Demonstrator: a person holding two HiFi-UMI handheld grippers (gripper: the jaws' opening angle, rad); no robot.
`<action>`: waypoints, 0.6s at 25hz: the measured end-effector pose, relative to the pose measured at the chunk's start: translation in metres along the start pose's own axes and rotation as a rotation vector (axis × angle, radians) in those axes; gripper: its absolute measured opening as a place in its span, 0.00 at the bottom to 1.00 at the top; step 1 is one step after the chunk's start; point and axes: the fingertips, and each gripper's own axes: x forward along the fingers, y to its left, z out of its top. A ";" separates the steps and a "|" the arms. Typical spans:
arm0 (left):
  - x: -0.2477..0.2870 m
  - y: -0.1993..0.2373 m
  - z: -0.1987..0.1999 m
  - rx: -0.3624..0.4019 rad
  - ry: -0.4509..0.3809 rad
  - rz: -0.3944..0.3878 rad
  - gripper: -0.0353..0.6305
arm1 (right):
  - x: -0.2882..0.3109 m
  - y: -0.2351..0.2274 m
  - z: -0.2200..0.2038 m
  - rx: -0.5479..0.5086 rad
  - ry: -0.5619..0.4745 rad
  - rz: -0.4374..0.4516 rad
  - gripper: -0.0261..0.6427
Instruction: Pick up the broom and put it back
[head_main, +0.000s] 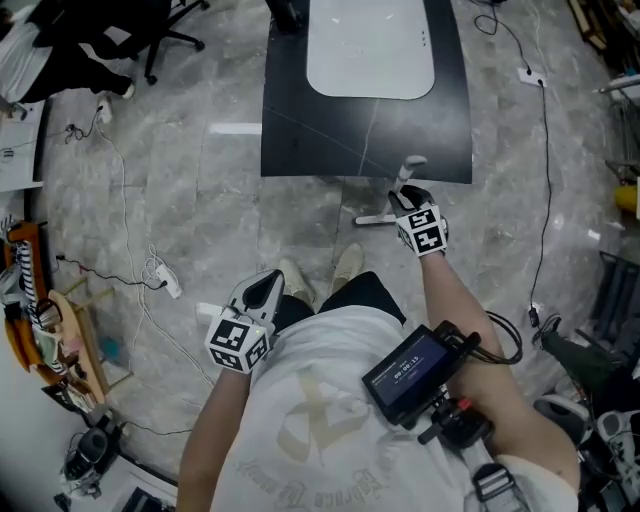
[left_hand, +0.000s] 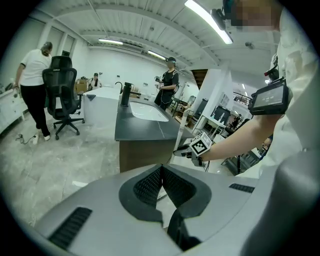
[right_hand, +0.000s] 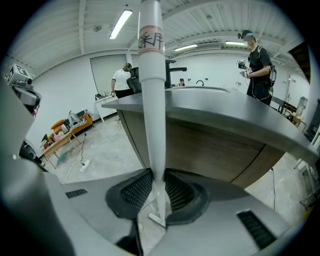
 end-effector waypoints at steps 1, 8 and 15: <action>0.001 0.002 0.001 -0.001 0.000 0.001 0.07 | 0.001 -0.001 0.001 0.003 -0.002 -0.001 0.18; 0.004 0.002 0.002 0.004 0.002 -0.012 0.07 | 0.000 -0.003 0.001 0.026 -0.008 -0.022 0.19; 0.007 -0.001 0.004 0.019 -0.008 -0.033 0.07 | -0.014 -0.005 -0.001 0.052 -0.034 -0.050 0.20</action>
